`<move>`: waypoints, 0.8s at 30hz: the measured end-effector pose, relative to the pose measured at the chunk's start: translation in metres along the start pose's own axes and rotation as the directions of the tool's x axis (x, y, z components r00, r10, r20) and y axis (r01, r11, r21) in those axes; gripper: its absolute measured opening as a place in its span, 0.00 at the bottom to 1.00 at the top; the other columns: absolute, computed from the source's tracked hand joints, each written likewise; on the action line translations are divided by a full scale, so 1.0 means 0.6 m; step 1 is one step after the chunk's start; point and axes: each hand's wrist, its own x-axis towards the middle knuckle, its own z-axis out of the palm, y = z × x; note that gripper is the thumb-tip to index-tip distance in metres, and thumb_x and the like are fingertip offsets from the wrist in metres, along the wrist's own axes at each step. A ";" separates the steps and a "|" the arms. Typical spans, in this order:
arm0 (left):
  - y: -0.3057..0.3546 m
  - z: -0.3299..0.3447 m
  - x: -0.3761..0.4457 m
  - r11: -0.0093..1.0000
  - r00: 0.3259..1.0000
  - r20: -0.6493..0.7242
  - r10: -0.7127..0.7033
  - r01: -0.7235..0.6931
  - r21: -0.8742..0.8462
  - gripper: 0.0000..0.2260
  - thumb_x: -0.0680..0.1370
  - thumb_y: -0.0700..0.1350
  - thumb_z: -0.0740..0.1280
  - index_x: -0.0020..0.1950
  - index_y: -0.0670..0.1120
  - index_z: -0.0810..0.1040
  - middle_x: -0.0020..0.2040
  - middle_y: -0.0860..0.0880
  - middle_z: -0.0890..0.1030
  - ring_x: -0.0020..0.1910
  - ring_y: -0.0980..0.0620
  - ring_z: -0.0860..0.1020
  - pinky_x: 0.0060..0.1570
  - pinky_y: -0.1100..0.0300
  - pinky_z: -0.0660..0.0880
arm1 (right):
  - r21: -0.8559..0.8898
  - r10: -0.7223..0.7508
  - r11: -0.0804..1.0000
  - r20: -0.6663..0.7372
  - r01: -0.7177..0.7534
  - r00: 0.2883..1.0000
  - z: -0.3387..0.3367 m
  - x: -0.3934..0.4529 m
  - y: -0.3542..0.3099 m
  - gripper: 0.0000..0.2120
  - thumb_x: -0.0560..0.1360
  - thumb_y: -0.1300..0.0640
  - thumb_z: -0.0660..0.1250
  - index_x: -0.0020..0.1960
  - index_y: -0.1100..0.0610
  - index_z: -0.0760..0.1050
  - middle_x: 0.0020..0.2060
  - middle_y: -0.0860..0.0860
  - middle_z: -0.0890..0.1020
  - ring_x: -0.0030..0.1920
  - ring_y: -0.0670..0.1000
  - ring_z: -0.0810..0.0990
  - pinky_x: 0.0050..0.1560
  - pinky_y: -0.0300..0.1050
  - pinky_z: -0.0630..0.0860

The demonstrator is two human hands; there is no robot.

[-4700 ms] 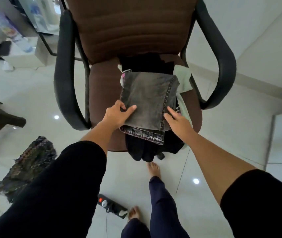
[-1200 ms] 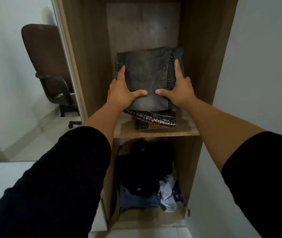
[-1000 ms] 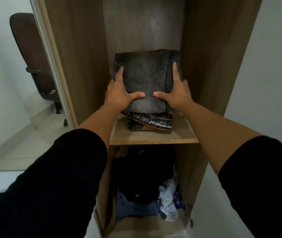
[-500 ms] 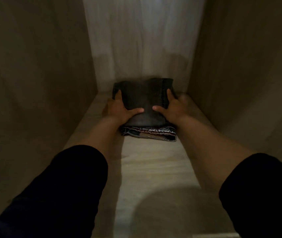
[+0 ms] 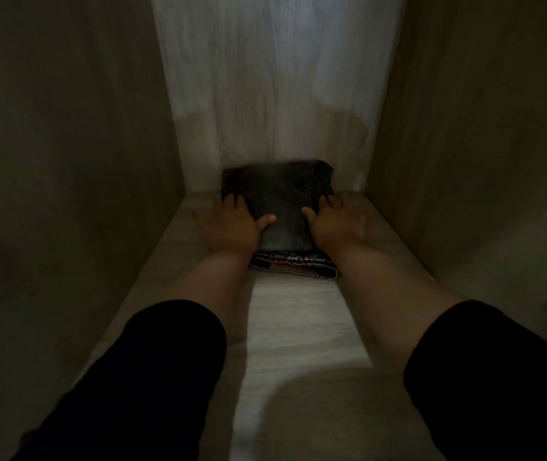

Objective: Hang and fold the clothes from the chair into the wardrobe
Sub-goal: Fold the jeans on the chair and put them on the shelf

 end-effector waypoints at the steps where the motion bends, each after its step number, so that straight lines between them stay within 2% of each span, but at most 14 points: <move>1: 0.003 -0.006 -0.011 1.000 1.000 0.017 -0.002 0.002 -0.024 0.35 0.76 0.66 0.55 0.76 0.46 0.59 0.76 0.46 0.58 0.75 0.45 0.57 0.70 0.40 0.57 | -0.027 0.014 1.000 0.010 -0.014 1.000 -0.005 -0.014 -0.005 0.28 0.82 0.45 0.46 0.77 0.58 0.51 0.76 0.55 0.53 0.76 0.55 0.48 0.73 0.59 0.51; 2: 0.004 -0.013 -0.018 0.998 0.999 0.049 -0.018 0.022 -0.066 0.31 0.78 0.62 0.56 0.76 0.47 0.58 0.77 0.47 0.57 0.76 0.46 0.55 0.71 0.40 0.56 | -0.021 0.023 1.000 0.039 -0.022 0.999 -0.010 -0.027 -0.008 0.27 0.82 0.46 0.46 0.77 0.58 0.50 0.77 0.55 0.53 0.76 0.54 0.48 0.73 0.58 0.52; 4: 0.011 -0.040 -0.041 0.950 0.988 0.124 -0.089 0.122 -0.288 0.27 0.80 0.58 0.56 0.76 0.48 0.58 0.77 0.48 0.58 0.76 0.46 0.56 0.72 0.45 0.57 | 0.073 0.035 0.997 0.073 -0.041 0.997 -0.025 -0.061 -0.015 0.28 0.82 0.46 0.48 0.77 0.58 0.50 0.77 0.54 0.53 0.76 0.54 0.48 0.74 0.57 0.53; 7: 0.036 -0.097 -0.098 0.726 0.966 0.135 -0.221 0.255 -0.639 0.24 0.81 0.58 0.52 0.74 0.49 0.63 0.74 0.45 0.65 0.72 0.43 0.65 0.69 0.54 0.62 | 0.414 0.098 0.903 0.057 -0.113 0.994 -0.058 -0.131 -0.029 0.30 0.81 0.44 0.51 0.77 0.58 0.51 0.76 0.55 0.56 0.76 0.55 0.53 0.73 0.49 0.55; 9: 0.054 -0.134 -0.152 0.585 0.961 0.108 -0.256 0.242 -0.774 0.23 0.82 0.57 0.50 0.73 0.47 0.66 0.72 0.45 0.69 0.70 0.44 0.67 0.67 0.56 0.63 | 0.611 0.126 0.784 0.022 -0.113 0.992 -0.081 -0.195 -0.042 0.30 0.80 0.43 0.53 0.77 0.57 0.54 0.75 0.56 0.60 0.74 0.56 0.59 0.71 0.45 0.59; 11: 0.066 -0.166 -0.224 0.457 0.972 0.067 -0.226 0.166 -0.874 0.24 0.82 0.56 0.50 0.73 0.46 0.67 0.71 0.46 0.70 0.71 0.47 0.67 0.69 0.56 0.62 | 0.737 0.140 0.671 -0.021 -0.079 0.990 -0.097 -0.269 -0.049 0.30 0.79 0.43 0.56 0.76 0.56 0.57 0.74 0.54 0.63 0.73 0.55 0.63 0.71 0.45 0.61; 13: 0.067 -0.191 -0.301 0.336 0.982 0.054 -0.179 0.113 -0.935 0.24 0.82 0.58 0.49 0.73 0.48 0.65 0.72 0.48 0.69 0.72 0.49 0.66 0.70 0.54 0.62 | 0.822 0.155 0.567 -0.055 -0.043 0.986 -0.110 -0.349 -0.051 0.29 0.79 0.43 0.57 0.75 0.54 0.59 0.73 0.53 0.65 0.72 0.53 0.65 0.71 0.45 0.63; 16: 0.060 -0.222 -0.417 0.178 0.984 0.112 -0.141 0.136 -0.974 0.25 0.81 0.60 0.47 0.75 0.52 0.62 0.72 0.52 0.68 0.71 0.53 0.65 0.61 0.54 0.64 | 0.867 0.159 0.497 -0.120 0.026 0.980 -0.129 -0.475 -0.046 0.27 0.79 0.44 0.58 0.75 0.54 0.61 0.72 0.52 0.67 0.71 0.52 0.66 0.69 0.43 0.62; 19: 0.053 -0.239 -0.515 0.120 0.991 0.079 -0.112 0.093 -0.988 0.26 0.81 0.61 0.45 0.75 0.52 0.61 0.73 0.53 0.67 0.73 0.54 0.63 0.71 0.48 0.60 | 0.905 0.152 0.424 -0.115 0.041 0.982 -0.140 -0.587 -0.038 0.26 0.79 0.43 0.57 0.74 0.50 0.62 0.72 0.49 0.67 0.71 0.50 0.65 0.69 0.44 0.62; 21: 0.053 -0.248 -0.568 0.081 0.993 0.080 -0.091 0.087 -0.993 0.27 0.80 0.62 0.44 0.76 0.54 0.59 0.74 0.54 0.66 0.73 0.54 0.62 0.72 0.46 0.58 | 0.923 0.134 0.383 -0.097 0.038 0.986 -0.146 -0.647 -0.036 0.25 0.79 0.43 0.57 0.74 0.48 0.62 0.71 0.47 0.68 0.70 0.49 0.66 0.65 0.41 0.62; 24: 0.055 -0.262 -0.619 0.070 0.990 0.124 -0.065 0.128 -0.989 0.27 0.80 0.63 0.44 0.76 0.55 0.58 0.75 0.54 0.64 0.74 0.54 0.61 0.72 0.45 0.58 | 0.919 0.128 0.394 -0.058 0.003 0.990 -0.161 -0.696 -0.036 0.24 0.79 0.42 0.56 0.73 0.47 0.63 0.71 0.46 0.68 0.70 0.47 0.66 0.60 0.38 0.61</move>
